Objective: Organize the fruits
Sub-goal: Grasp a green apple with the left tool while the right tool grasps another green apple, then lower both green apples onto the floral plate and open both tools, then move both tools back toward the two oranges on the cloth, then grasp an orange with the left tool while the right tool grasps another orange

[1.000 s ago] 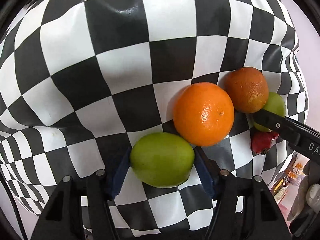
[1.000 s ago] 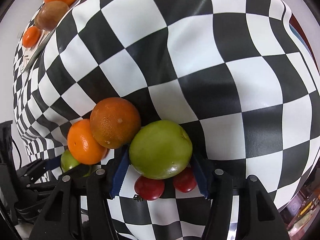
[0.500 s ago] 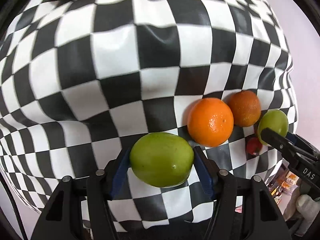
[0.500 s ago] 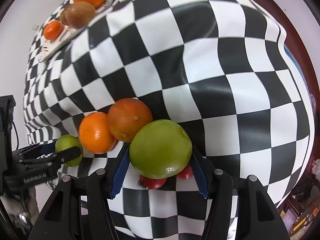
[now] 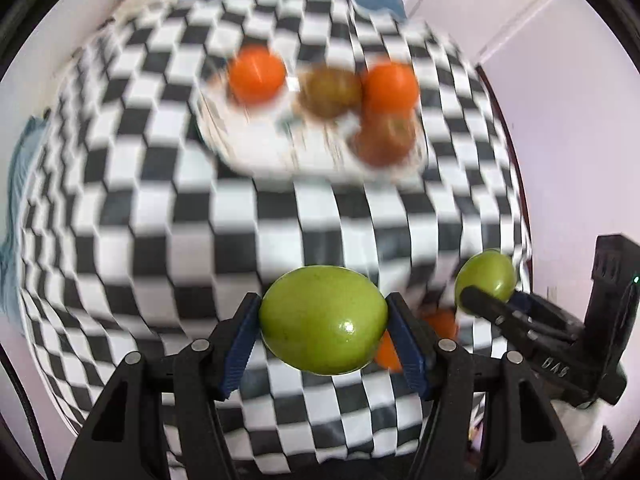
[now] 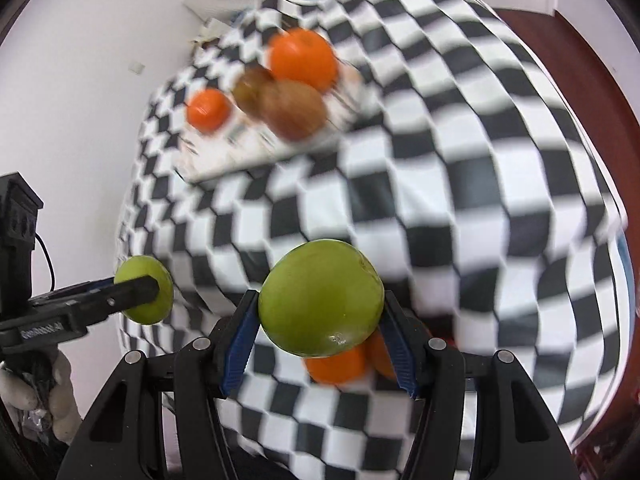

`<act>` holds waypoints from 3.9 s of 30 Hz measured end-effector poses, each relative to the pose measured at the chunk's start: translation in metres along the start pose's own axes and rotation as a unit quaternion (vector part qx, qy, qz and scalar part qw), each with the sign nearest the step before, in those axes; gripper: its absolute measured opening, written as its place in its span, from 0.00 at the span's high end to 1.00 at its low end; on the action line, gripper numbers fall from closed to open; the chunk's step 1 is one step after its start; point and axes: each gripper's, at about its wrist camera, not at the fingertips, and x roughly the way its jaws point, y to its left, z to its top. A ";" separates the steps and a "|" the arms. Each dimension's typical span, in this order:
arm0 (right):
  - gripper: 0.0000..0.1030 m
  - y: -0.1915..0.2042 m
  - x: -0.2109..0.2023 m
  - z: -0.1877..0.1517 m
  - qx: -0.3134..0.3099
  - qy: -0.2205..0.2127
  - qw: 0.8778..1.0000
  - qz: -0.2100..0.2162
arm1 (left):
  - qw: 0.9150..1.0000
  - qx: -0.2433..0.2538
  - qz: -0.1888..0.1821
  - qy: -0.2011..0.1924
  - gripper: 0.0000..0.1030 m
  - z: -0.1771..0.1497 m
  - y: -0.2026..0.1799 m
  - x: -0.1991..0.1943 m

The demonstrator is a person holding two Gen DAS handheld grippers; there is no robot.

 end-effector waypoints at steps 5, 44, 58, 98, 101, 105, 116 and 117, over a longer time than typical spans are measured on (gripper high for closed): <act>0.40 0.044 0.016 0.057 -0.029 -0.010 0.999 0.013 | 0.999 -0.007 0.029 -0.020 0.41 0.068 0.034 -0.008; 0.20 -0.002 0.109 0.215 0.028 0.086 0.995 -0.032 | 0.995 -0.076 0.018 0.069 0.40 0.162 0.071 0.097; 0.08 0.020 0.050 0.188 0.001 0.011 0.995 -0.103 | 0.996 -0.060 0.073 0.002 0.09 0.132 0.046 0.052; 0.07 0.121 -0.109 0.057 -0.059 -0.157 0.980 -0.110 | 0.976 0.006 0.114 -0.187 0.09 0.007 -0.019 -0.100; 0.07 0.099 -0.098 0.052 -0.037 -0.133 0.985 -0.105 | 0.982 0.013 0.101 -0.160 0.09 0.003 -0.021 -0.075; 0.07 0.057 -0.067 0.037 0.002 -0.076 0.992 -0.097 | 0.990 0.036 0.102 -0.092 0.07 -0.007 -0.032 -0.025; 0.35 -0.053 0.014 -0.029 0.126 0.042 0.990 -0.044 | 0.992 0.063 0.029 0.106 0.07 -0.038 -0.069 0.129; 0.35 -0.057 0.014 -0.033 0.126 0.043 0.990 -0.048 | 0.990 0.071 0.029 0.122 0.07 -0.041 -0.075 0.142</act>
